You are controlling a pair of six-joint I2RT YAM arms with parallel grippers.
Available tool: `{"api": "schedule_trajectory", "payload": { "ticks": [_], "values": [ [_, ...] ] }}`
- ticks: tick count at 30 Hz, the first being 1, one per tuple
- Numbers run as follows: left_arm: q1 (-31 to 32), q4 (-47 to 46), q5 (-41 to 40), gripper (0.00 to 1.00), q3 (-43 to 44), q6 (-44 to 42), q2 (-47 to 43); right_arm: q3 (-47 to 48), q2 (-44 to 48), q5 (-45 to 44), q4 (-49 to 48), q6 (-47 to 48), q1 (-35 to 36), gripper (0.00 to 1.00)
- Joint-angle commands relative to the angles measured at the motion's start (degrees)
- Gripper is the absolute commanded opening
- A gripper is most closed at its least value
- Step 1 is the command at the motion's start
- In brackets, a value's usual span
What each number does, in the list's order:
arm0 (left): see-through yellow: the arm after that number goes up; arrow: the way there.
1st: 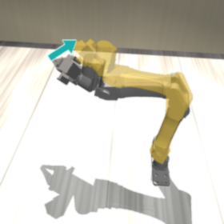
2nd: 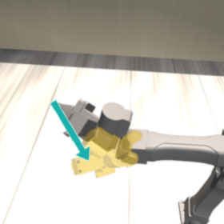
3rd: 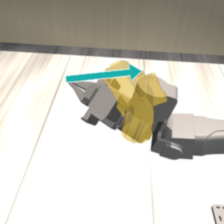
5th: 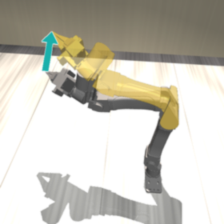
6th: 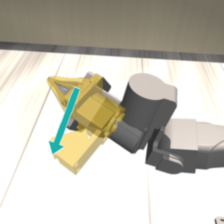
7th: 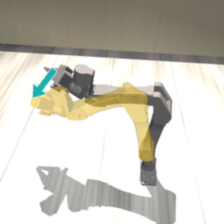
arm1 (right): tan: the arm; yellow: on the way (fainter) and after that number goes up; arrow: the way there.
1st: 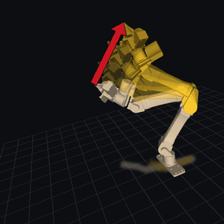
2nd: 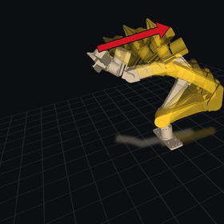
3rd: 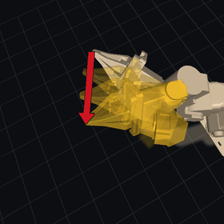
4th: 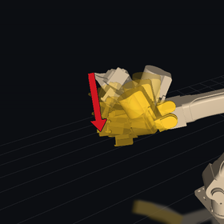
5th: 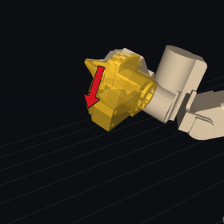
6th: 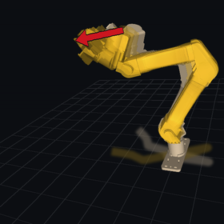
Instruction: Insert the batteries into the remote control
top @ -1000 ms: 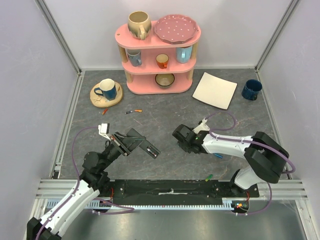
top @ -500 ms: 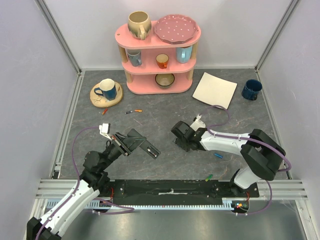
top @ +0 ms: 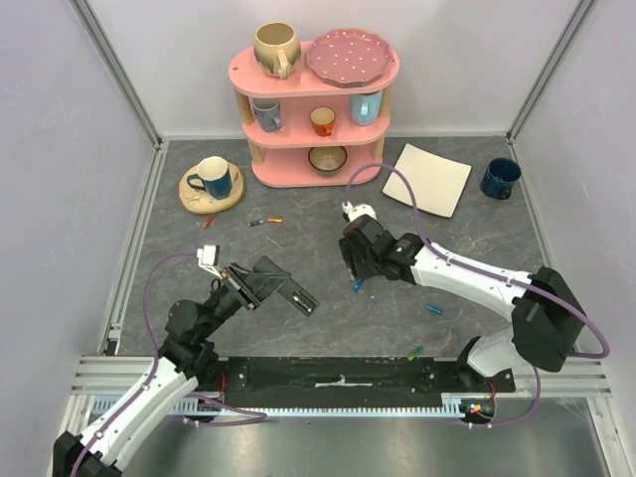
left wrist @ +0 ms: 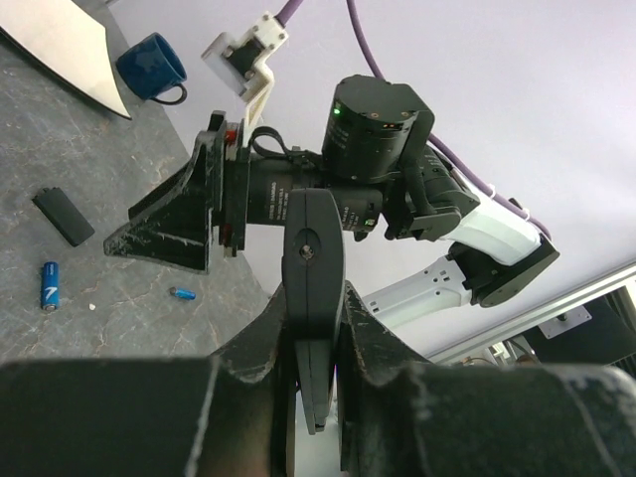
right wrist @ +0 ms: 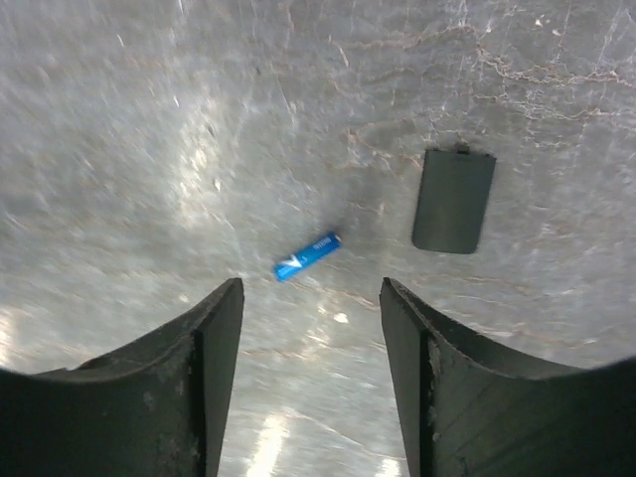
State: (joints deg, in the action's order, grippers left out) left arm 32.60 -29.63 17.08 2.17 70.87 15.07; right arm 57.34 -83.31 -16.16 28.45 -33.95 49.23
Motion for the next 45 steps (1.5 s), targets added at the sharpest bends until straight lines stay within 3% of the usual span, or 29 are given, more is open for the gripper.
{"api": "schedule_trajectory", "payload": {
  "ticks": [1, 4, 8, 17, 45],
  "values": [
    [0.0, -1.3, 1.6, 0.02, -8.5, -0.5, 0.0, 1.6, -1.4, 5.2, 4.3, 19.4, -0.7, 0.7],
    [-0.1, -1.2, 1.8, 0.02, -8.2, -0.6, 0.4, 2.1, -3.2, 9.1, 3.2, 22.5, -1.0, 0.77],
    [-0.1, -1.2, 2.3, 0.02, -7.5, -0.9, 1.3, 3.1, -6.9, 13.2, 2.6, 24.7, -1.1, 0.77],
    [0.0, -0.9, 2.3, 0.02, -7.5, -1.1, 1.1, 2.2, -10.9, 13.7, 1.9, 28.1, -1.4, 0.71],
    [0.0, 0.9, 2.1, 0.02, -7.8, -1.2, 0.3, -0.9, -15.9, 17.4, -3.3, 29.5, -4.8, 0.65]
  ]
}}
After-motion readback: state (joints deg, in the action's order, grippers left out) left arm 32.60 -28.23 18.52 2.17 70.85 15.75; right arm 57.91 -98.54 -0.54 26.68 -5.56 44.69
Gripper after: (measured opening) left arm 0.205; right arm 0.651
